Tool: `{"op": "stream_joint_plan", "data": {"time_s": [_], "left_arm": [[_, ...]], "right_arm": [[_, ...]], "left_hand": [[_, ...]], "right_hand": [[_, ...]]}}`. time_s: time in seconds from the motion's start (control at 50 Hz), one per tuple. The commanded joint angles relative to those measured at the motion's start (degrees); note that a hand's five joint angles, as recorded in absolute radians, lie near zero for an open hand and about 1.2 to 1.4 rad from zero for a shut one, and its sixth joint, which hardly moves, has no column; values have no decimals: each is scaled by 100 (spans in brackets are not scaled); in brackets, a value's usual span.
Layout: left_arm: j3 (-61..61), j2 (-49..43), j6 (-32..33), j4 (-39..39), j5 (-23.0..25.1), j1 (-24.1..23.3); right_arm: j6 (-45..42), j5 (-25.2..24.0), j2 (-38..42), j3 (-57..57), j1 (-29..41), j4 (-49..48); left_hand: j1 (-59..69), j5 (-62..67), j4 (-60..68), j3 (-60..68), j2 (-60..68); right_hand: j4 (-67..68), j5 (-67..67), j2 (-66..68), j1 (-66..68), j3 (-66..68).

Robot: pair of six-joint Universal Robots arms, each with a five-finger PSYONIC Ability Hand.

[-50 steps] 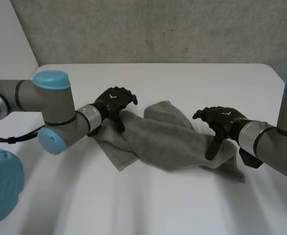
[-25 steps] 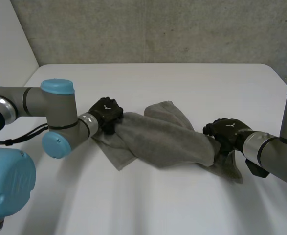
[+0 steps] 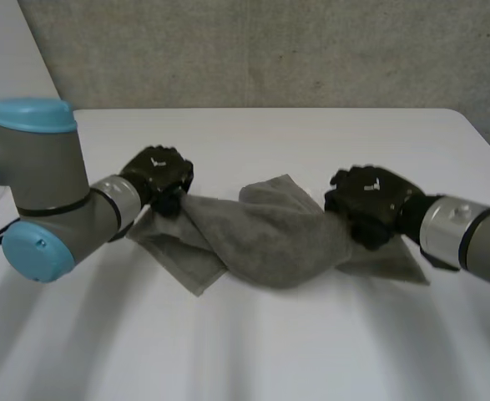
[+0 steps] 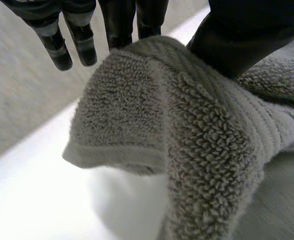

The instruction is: Fold the towel.

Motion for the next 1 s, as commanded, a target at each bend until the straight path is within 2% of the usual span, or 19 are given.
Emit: {"op": "stream_joint_plan", "data": {"time_s": [0.02,0.14,0.26,0.32,0.36,0.38,0.42,0.44,0.46,0.48,0.5,0.52,0.54,0.56,0.6,0.68,0.72,0.8,1.0], "left_arm": [[970,-89,-109,1118,-177,223],[1253,243,-802,2122,-546,198],[612,1124,-1393,2378,-494,128],[-223,1792,-1604,2747,-362,145],[-1342,2361,-1613,3158,-56,189],[-1348,2363,-1613,3160,-54,189],[-2485,2792,-1604,3554,470,268],[-2491,2794,-1604,3556,473,268],[-3048,2951,-1587,3660,734,373],[-3053,2952,-1586,3661,737,374],[-3567,3048,-1578,3696,963,530],[-3990,3092,-1586,3653,1165,715],[-3994,3093,-1586,3653,1167,716],[-4351,3102,-1578,3566,1333,847],[-4862,3093,-1543,3171,1571,1041],[-5005,2997,-1542,2468,1659,1050],[-4979,2953,-1542,2309,1660,1059],[-4690,2934,-1542,2203,1607,998],[-3863,2935,-1586,2132,1580,954]], "right_arm": [[277,739,678,-1918,185,-350],[1112,1418,418,-2600,352,-2052],[1553,1269,-595,-1931,326,-2901],[1641,856,-1158,-1193,264,-3156],[1554,-88,-1586,-371,229,-3287],[1553,-93,-1588,-367,229,-3288],[1300,-1221,-1955,542,2,-3279],[1298,-1227,-1957,547,1,-3279],[1063,-1749,-2088,1026,-339,-3227],[791,-2102,-2194,1457,-725,-3139],[788,-2106,-2195,1461,-729,-3138],[475,-2349,-2238,1888,-1147,-2990],[472,-2352,-2239,1892,-1151,-2989],[80,-2430,-2204,2266,-1499,-2806],[-824,-2414,-1915,2612,-1661,-2315],[-2152,-2273,-1326,2447,-1748,-893],[-2339,-2221,-1281,2350,-1748,-505],[-2157,-2027,-1202,2086,-1635,-1],[-839,-1948,-1254,2015,-1625,-430]], "left_hand": [[2341,421,-300,-252,740],[2341,421,-300,-252,740],[2341,421,-300,-252,740],[2341,421,-300,-252,740],[2341,421,-300,-252,740],[2341,421,-300,-252,740],[2341,421,-300,-252,740],[2341,421,-300,-252,740],[2341,421,-300,-252,740],[2341,421,-300,-252,740],[1327,-592,-300,-252,-274],[-615,-2534,-300,-252,-2216],[-634,-2554,-300,-252,-2235],[-2366,-4286,-300,-252,-3967],[-3660,-5579,-300,-252,-5261],[-3712,-5632,-300,-252,-5314],[-3712,-5632,-300,-252,-5314],[-3696,-5615,-300,-252,-5297],[-3696,-5615,-300,-252,-5297]], "right_hand": [[-37,401,638,509,-35],[-37,401,638,509,-35],[-37,401,638,509,-35],[-37,401,638,509,-35],[-37,401,638,509,-35],[-37,401,638,509,-35],[-37,401,638,509,-35],[-37,401,638,509,-35],[-37,123,360,232,-35],[-37,-978,-741,-870,-35],[-37,-989,-753,-881,-35],[-37,-3437,-3201,-3329,-35],[-37,-3462,-3225,-3354,-35],[-37,-6360,-6123,-6252,-35],[-37,-6599,-6362,-6491,-35],[-37,-6599,-6362,-6491,-35],[-37,-6599,-6362,-6491,-35],[-37,-6599,-6362,-6491,-35],[-37,-6599,-6362,-6491,-35]]}}
